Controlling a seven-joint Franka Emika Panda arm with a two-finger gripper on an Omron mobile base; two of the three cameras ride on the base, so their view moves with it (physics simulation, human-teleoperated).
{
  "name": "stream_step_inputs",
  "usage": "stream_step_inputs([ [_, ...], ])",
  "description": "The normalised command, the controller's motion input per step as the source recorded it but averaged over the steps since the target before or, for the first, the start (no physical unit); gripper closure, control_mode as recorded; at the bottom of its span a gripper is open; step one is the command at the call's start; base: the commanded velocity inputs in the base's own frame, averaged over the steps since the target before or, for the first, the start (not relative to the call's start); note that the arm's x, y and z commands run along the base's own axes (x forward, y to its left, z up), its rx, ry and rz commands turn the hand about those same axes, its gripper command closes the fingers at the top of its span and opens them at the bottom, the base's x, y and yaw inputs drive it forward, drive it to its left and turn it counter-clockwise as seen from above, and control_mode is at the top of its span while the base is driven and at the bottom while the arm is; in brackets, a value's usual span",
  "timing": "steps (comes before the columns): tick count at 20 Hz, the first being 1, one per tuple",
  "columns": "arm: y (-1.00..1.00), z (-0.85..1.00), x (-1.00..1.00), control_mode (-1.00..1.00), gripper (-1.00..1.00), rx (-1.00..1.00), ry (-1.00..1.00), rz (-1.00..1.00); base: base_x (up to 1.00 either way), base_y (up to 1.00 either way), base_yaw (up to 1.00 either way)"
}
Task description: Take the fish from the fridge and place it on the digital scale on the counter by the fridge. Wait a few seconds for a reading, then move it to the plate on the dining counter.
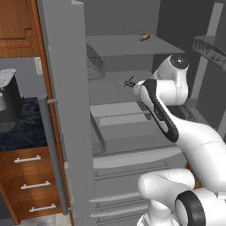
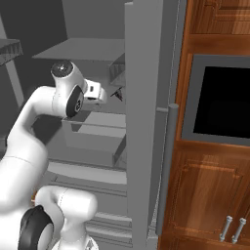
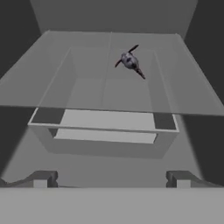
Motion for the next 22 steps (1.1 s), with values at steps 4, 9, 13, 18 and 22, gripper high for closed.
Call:
stream_step_inputs([
  [4,-0.01,0.05,0.63,-1.00,-1.00,0.00,0.00,-0.05,0.00,0.00,0.00],
  [9,-0.04,-0.16,0.44,-1.00,-1.00,0.00,-0.04,-0.04,0.00,0.00,0.00],
  [13,-0.05,-0.36,0.40,-1.00,-1.00,0.00,-0.11,-0.02,0.00,0.00,0.00],
  [18,-0.20,-0.33,0.31,-1.00,-1.00,0.00,-0.10,0.00,0.00,0.00,0.00],
  [22,-0.40,-0.04,0.38,-1.00,-1.00,0.00,-0.03,0.00,0.00,0.00,0.00],
])
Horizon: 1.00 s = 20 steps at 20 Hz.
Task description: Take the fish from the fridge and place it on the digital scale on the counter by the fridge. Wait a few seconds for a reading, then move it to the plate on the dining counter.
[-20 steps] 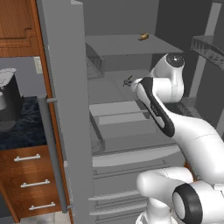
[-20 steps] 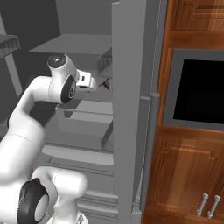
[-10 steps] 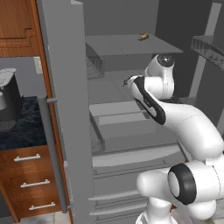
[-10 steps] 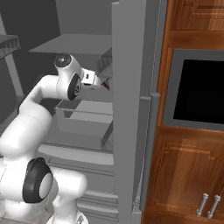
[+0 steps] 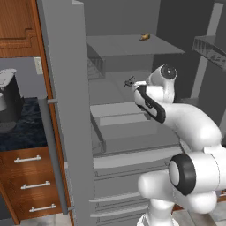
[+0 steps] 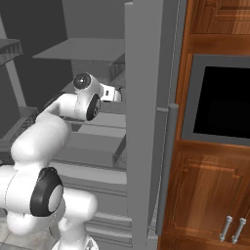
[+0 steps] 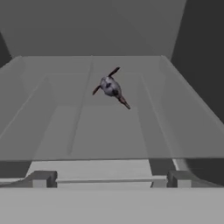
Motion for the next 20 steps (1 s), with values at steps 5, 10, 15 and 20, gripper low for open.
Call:
stream_step_inputs([
  [5,-0.26,0.00,0.58,-1.00,-1.00,0.00,0.01,0.00,0.00,0.00,0.00],
  [10,-0.05,0.00,0.68,-1.00,-1.00,0.00,0.05,0.00,0.00,0.00,0.00],
  [15,0.00,-0.10,0.63,-1.00,-1.00,0.00,0.09,0.00,0.00,0.00,0.00],
  [20,0.00,-0.24,0.59,-1.00,-1.00,0.00,0.08,0.02,0.00,0.00,0.00],
])
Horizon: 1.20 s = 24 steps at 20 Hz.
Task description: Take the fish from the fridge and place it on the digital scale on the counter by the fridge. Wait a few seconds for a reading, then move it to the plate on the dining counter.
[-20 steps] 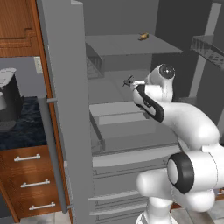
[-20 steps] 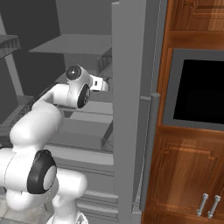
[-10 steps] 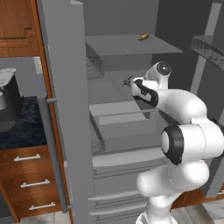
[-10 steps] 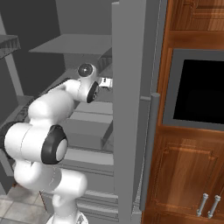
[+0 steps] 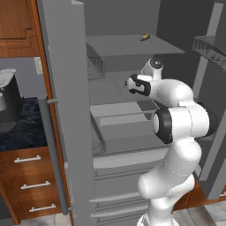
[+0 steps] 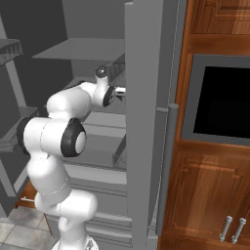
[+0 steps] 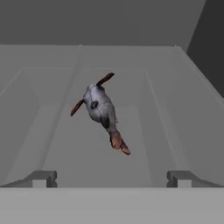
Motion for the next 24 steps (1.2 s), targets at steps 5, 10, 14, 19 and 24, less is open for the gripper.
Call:
stream_step_inputs([
  [5,0.00,-0.33,0.59,-1.00,-1.00,0.00,0.01,0.07,0.00,0.00,0.00],
  [10,0.00,-0.30,0.58,-1.00,-1.00,0.00,0.00,0.07,0.00,0.00,0.00],
  [14,0.00,-0.29,0.51,-1.00,-1.00,0.00,0.00,0.05,0.00,0.00,0.00],
  [19,0.00,-0.26,0.46,-1.00,-1.00,0.00,0.00,0.03,0.00,0.00,0.00],
  [24,0.00,-0.20,0.52,-1.00,-1.00,0.00,0.00,0.04,0.00,0.00,0.00],
])
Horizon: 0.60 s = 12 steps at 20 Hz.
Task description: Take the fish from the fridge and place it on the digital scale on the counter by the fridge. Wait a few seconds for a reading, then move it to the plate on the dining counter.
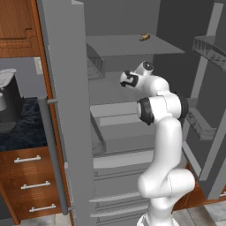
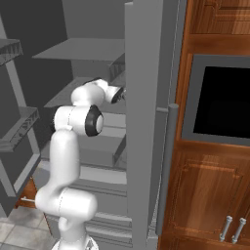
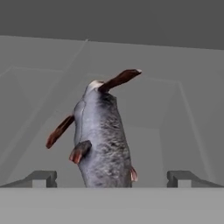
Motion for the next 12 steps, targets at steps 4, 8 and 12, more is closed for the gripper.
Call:
stream_step_inputs([
  [4,0.03,-0.26,0.38,-1.00,-1.00,0.00,0.02,0.03,0.00,0.00,0.00],
  [8,0.39,-0.57,0.27,-1.00,1.00,0.00,0.10,0.04,0.00,0.00,0.00],
  [12,0.31,-0.56,0.14,-1.00,1.00,0.00,0.06,0.01,0.00,0.00,0.00],
])
